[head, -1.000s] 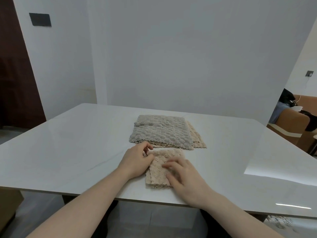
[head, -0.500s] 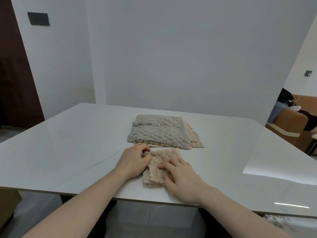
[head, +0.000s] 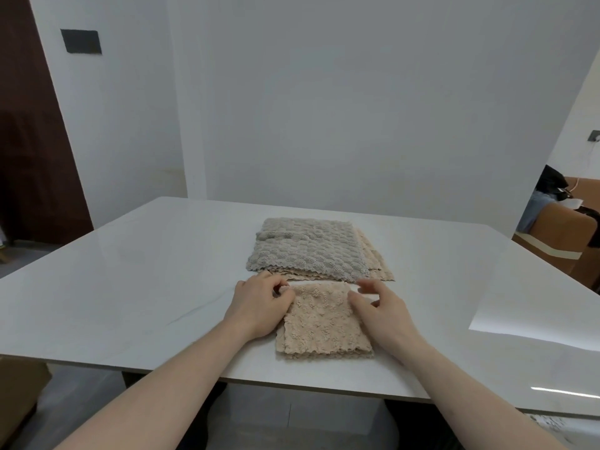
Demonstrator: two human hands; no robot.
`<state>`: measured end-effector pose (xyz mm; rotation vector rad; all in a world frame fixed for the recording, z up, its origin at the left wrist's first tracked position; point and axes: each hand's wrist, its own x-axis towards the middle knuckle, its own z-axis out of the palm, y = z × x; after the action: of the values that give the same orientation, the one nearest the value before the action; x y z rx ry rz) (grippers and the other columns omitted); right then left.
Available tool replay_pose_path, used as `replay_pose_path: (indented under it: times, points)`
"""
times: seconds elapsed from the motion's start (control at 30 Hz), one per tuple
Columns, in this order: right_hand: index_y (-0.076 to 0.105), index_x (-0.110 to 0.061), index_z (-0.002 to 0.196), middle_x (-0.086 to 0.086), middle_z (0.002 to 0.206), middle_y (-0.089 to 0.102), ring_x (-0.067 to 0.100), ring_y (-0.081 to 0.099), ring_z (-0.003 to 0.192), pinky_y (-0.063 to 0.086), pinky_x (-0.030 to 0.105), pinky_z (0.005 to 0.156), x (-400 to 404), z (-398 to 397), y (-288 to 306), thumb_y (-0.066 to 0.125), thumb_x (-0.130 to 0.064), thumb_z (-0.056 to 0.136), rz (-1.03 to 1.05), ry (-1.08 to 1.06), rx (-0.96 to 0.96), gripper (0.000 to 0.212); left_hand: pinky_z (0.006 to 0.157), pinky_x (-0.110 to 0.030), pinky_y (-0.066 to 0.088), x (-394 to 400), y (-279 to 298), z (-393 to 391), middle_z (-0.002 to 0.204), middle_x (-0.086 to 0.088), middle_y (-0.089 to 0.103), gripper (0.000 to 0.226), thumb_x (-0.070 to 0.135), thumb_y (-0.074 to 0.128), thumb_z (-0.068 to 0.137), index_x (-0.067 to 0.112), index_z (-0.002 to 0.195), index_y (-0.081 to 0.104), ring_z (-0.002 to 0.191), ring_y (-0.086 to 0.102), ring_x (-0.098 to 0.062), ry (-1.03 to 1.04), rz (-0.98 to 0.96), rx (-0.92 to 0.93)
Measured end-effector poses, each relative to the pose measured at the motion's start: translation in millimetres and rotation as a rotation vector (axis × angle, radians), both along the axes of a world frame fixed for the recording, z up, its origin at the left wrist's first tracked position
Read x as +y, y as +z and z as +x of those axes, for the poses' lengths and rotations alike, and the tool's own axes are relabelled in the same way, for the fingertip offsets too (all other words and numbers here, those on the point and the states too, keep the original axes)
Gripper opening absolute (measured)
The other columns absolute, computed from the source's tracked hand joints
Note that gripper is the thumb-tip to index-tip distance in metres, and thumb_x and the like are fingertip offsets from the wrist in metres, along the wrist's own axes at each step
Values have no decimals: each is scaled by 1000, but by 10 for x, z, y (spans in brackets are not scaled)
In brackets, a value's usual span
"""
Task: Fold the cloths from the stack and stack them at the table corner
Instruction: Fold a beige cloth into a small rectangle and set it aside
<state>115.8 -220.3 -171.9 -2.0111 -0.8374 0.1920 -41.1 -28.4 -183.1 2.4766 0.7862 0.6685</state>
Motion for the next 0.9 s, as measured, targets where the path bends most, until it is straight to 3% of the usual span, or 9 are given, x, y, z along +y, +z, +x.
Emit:
replay_pose_path:
  times: [0.13, 0.23, 0.3, 0.4, 0.47, 0.67, 0.73, 0.8, 0.9]
  points:
    - [69, -42, 112, -20, 103, 69, 14, 64, 103, 47, 41, 102, 148, 57, 33, 56, -66, 87, -244, -18, -23, 37, 91, -37, 34, 12, 18, 1, 86, 10, 56, 26, 46, 44, 88, 26, 76, 55, 85, 53, -10, -34, -39, 19]
    - [74, -35, 88, -17, 90, 73, 13, 67, 94, 51, 40, 97, 239, 138, 106, 63, -63, 79, -264, 23, 83, 32, 81, -37, 35, 3, 23, -6, 74, 8, 51, 27, 46, 45, 85, 22, 73, 45, 73, 47, -13, -66, -42, 29]
    - [74, -30, 83, -14, 83, 74, 11, 68, 87, 55, 38, 88, 249, 175, 66, 67, -58, 76, -234, 40, 62, 30, 72, -38, 37, 17, 6, -12, 70, 6, 55, 21, 42, 49, 84, 21, 79, 52, 72, 52, -19, -75, -90, 4]
    - [71, -27, 82, -17, 69, 69, 4, 63, 68, 49, 25, 66, 205, 141, -33, 72, -41, 83, -53, 57, 30, 14, 67, -43, 45, 27, -31, -11, 69, 4, 63, 3, 30, 56, 86, 29, 88, 54, 66, 53, -17, -106, -150, -57]
    - [71, -20, 83, -17, 63, 65, 4, 53, 55, 43, 19, 58, 181, 143, -58, 75, -28, 86, 104, 88, 50, 10, 67, -41, 47, 29, -41, -9, 70, 4, 64, 12, 22, 61, 88, 32, 91, 55, 61, 50, -12, -117, -171, -145]
    - [73, -23, 93, -9, 92, 80, 12, 67, 64, 54, 16, 69, 178, 196, -64, 79, -18, 88, 248, 149, 179, 9, 56, -28, 41, 91, -30, 20, 98, 7, 75, 31, 9, 74, 86, 38, 93, 65, 53, 45, -19, -115, -395, -382]
    - [73, -19, 98, -2, 93, 81, 14, 74, 80, 57, 24, 81, 186, 243, -62, 77, -14, 91, 241, 188, 253, 9, 55, -28, 42, 95, -18, 21, 101, 9, 75, 34, 9, 75, 86, 41, 95, 68, 52, 46, -20, -122, -401, -395]
    - [71, -12, 100, 12, 92, 80, 21, 72, 82, 57, 34, 82, 194, 291, -47, 73, -8, 93, 247, 215, 356, 8, 54, -26, 43, 110, -18, 25, 101, 10, 75, 28, 9, 74, 89, 37, 94, 72, 51, 48, -20, -116, -391, -395]
    - [64, -2, 106, 15, 77, 71, 15, 64, 59, 54, 23, 56, 188, 329, -12, 68, -3, 96, 257, 216, 503, 11, 52, -25, 44, 113, -23, 35, 98, 9, 74, 23, 3, 67, 94, 25, 93, 71, 48, 52, -19, -102, -411, -406]
